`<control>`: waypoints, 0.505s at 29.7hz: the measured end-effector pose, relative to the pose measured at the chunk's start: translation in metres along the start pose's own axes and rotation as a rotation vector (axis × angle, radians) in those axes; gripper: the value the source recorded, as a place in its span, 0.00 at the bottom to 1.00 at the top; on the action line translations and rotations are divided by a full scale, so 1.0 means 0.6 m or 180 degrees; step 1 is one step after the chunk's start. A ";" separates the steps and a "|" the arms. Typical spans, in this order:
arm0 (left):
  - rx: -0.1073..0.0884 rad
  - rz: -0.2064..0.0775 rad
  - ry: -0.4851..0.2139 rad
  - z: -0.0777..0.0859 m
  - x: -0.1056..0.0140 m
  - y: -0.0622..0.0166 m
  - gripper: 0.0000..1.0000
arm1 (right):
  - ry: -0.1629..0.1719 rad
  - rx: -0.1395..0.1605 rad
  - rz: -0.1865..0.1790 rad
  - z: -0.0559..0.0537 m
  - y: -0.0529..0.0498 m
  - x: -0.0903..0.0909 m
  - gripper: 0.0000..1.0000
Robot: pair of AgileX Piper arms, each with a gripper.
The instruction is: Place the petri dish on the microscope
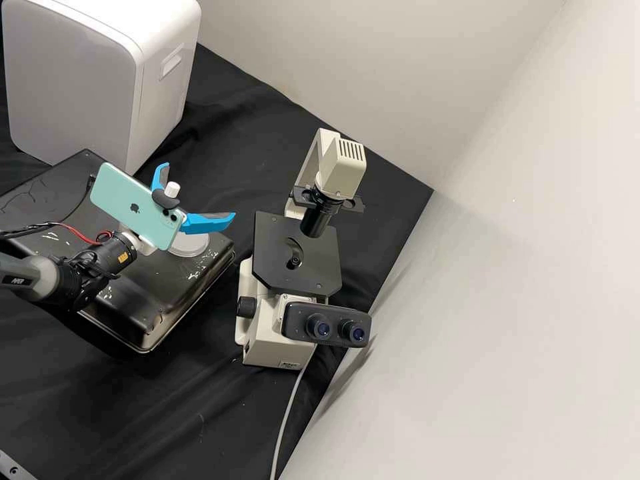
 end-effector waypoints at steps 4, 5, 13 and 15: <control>-0.0020 -0.0032 -0.0044 0.008 -0.007 -0.004 1.00 | 0.0000 0.0000 0.0000 0.000 0.000 0.000 1.00; -0.0019 -0.0042 -0.0052 0.010 -0.008 -0.006 1.00 | 0.0000 0.0000 0.0000 0.000 0.000 0.000 1.00; 0.0079 -0.0103 -0.0097 0.023 -0.015 -0.013 1.00 | 0.0000 0.0000 0.0000 0.000 0.000 0.000 1.00; 0.0124 -0.0103 -0.0075 0.025 -0.015 -0.014 1.00 | 0.0000 0.0000 0.0000 0.000 0.000 0.000 1.00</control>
